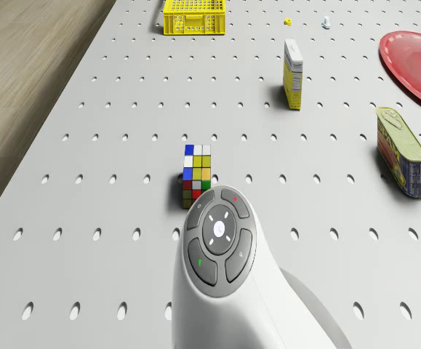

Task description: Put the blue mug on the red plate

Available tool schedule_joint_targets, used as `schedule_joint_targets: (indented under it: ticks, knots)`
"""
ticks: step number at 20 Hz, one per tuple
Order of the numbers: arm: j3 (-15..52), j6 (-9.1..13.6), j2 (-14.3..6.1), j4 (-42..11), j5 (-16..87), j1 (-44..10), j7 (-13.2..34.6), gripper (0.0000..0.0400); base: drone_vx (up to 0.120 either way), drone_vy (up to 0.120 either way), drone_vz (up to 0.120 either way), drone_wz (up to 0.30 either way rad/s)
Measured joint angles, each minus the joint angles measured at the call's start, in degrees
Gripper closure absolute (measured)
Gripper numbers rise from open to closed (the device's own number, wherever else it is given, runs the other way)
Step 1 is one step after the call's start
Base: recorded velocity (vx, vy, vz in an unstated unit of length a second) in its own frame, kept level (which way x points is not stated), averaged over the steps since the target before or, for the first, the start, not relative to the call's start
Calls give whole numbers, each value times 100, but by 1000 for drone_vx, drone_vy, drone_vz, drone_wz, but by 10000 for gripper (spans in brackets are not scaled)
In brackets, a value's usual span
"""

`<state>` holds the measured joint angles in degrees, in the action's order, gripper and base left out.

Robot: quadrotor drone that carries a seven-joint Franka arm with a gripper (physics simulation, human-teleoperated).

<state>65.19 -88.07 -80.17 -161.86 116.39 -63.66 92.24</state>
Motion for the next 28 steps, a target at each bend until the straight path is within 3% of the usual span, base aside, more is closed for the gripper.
schedule_joint_targets:
  ticks: [1, 3, 5, 8, 18, 28]
  knots:
    - [-1, -6, -6, 2, 0, -2, 1, 66, 0, 0, 0, 0]
    - [-3, -18, -16, 4, -2, -6, 3, 158, 0, 0, 0, 0]
    - [-3, -29, -26, 6, -5, -10, 5, 214, 0, 0, 0, 0]
    - [-2, -43, -41, 8, -10, -16, 10, 259, 0, 0, 0, 0]
    - [189, 3, -75, -53, -202, -16, 40, 297, 0, 0, 4, 0]
    - [636, 127, -117, -172, -644, -15, 100, 300, 104, -104, 120, 0]
